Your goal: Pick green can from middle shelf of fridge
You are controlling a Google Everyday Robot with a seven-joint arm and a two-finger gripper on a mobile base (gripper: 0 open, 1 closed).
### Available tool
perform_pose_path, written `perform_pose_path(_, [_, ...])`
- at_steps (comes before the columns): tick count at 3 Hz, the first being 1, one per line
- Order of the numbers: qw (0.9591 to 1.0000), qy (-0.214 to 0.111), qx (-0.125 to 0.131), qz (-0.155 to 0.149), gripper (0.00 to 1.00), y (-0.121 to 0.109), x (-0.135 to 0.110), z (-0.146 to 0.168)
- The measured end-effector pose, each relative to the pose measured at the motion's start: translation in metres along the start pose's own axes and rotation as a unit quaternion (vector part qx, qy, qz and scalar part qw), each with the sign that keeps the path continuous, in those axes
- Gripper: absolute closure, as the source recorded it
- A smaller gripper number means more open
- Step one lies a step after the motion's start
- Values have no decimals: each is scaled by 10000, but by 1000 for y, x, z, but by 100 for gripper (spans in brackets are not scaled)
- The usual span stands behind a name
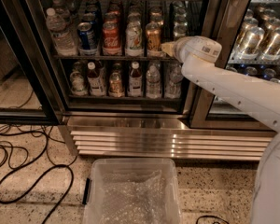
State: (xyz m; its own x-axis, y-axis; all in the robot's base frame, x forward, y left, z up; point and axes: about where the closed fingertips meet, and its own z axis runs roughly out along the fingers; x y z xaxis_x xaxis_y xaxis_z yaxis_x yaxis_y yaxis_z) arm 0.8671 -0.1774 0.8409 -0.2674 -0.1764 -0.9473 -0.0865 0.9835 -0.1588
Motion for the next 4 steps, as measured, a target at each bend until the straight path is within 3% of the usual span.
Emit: perform_pose_path(4, [9994, -8, 242, 235, 0, -1, 7, 9])
